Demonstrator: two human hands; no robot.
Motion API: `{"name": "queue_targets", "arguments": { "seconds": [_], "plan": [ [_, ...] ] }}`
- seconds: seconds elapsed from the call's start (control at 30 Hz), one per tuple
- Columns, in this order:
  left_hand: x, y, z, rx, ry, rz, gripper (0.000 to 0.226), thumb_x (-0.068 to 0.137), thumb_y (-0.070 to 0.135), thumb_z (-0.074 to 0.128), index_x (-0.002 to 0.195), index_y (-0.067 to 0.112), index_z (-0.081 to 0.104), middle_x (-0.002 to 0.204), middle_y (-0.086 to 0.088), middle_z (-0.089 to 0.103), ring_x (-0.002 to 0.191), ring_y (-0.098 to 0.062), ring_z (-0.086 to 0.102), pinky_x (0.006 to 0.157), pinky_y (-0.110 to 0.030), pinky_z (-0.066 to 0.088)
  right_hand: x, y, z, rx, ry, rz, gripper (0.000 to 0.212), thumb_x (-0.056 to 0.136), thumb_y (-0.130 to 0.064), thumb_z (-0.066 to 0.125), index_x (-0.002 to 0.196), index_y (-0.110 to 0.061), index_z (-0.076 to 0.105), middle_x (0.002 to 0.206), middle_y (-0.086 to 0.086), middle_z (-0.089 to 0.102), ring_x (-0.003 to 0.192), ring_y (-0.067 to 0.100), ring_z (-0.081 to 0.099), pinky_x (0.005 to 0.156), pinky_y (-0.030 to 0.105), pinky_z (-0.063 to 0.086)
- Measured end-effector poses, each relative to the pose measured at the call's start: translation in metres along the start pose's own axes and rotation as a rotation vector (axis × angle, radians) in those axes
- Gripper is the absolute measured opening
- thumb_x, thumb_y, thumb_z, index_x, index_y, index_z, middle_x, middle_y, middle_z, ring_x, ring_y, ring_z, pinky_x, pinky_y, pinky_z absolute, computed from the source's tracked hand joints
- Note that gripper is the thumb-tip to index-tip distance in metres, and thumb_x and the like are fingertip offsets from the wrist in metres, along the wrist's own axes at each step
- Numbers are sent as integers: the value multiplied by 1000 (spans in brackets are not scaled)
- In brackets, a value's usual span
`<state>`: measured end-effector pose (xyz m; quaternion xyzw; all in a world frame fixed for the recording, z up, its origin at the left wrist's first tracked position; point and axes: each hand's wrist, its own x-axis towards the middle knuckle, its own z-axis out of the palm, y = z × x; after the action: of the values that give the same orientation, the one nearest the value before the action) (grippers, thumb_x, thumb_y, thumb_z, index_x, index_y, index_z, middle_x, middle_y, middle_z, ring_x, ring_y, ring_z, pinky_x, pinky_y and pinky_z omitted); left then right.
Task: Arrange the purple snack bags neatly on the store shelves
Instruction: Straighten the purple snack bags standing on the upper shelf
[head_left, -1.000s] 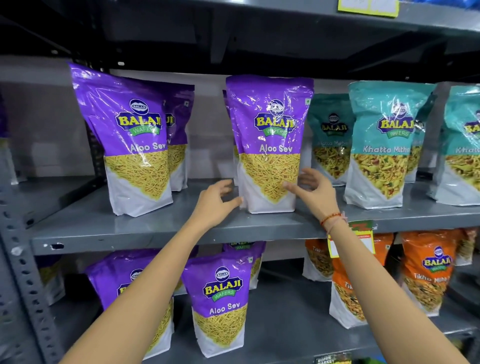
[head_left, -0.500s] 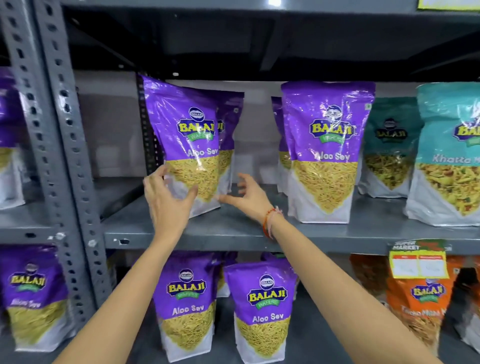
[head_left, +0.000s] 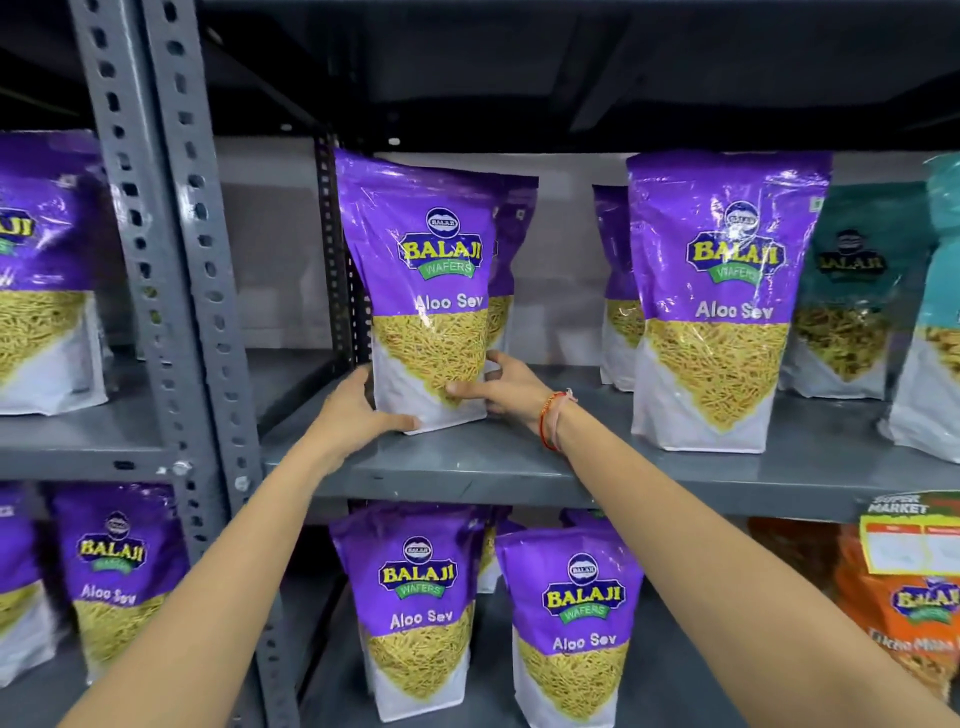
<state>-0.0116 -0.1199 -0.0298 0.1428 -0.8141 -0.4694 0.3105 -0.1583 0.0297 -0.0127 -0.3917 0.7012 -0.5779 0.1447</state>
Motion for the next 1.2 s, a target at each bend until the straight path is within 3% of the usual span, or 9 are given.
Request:
{"name": "queue_targets", "arguments": {
  "seconds": [0.07,0.17,0.2,0.3,0.37,0.6,0.7,0.93,1.2],
  "plan": [
    [1,-2,-1,-52,-30,24,76,48,15,88,117,19,56,119,-2,66,111,-21,60,99,-42,47,-6,0,-1,-55,-3,-36,63,71,-16,79,125,-11,48,112,1,64,106,17,61,95,27,46],
    [1,-3,-4,-116,-66,60,55,55,3,86,97,29,62,101,11,69,98,-8,64,83,-25,52,-18,-4,-1,-170,35,-106,66,74,-17,77,131,-9,45,88,-12,54,78,2,51,67,5,43],
    [1,-2,-5,-131,-84,63,53,55,3,85,94,30,63,99,13,69,95,-6,65,79,-21,51,-21,-5,0,-187,61,-133,68,74,-17,77,132,-9,43,88,-10,54,76,3,51,66,4,43],
    [-1,1,-8,-196,-160,48,53,55,0,84,95,29,65,98,14,71,93,-4,66,73,-14,53,-36,-5,2,-227,143,-193,74,70,-26,79,133,-14,42,118,11,56,107,23,57,98,31,47],
    [-3,2,-9,-232,-214,34,57,57,-4,81,102,26,64,103,9,71,97,-7,66,73,-12,54,-47,-3,2,-261,182,-200,80,68,-35,80,135,-17,39,125,9,51,120,24,48,106,39,39],
    [-6,5,-16,-235,-344,23,62,70,-14,68,121,18,55,115,2,66,103,-7,64,83,-13,52,-61,-3,-5,-288,132,-62,85,69,-38,79,135,-16,31,135,10,50,120,26,52,105,42,42],
    [-7,5,-16,-221,-337,23,67,72,-15,66,130,11,47,122,-7,62,111,-16,60,92,-16,49,-61,-2,-6,-323,98,-55,90,67,-36,81,138,-17,28,138,9,49,121,27,53,106,41,41],
    [-14,9,-13,-139,-312,35,76,69,-17,68,133,12,40,116,-5,60,95,-7,61,71,-8,52,-59,1,-7,-343,71,-25,101,62,-38,84,142,-18,26,143,5,46,127,25,48,109,42,39],
    [-14,7,-14,-110,-296,31,71,69,-14,70,127,19,43,108,1,63,90,-2,62,69,-8,52,-61,0,-6,-335,80,-22,98,61,-40,84,139,-20,28,139,5,49,125,24,49,108,41,39]
  ]
}}
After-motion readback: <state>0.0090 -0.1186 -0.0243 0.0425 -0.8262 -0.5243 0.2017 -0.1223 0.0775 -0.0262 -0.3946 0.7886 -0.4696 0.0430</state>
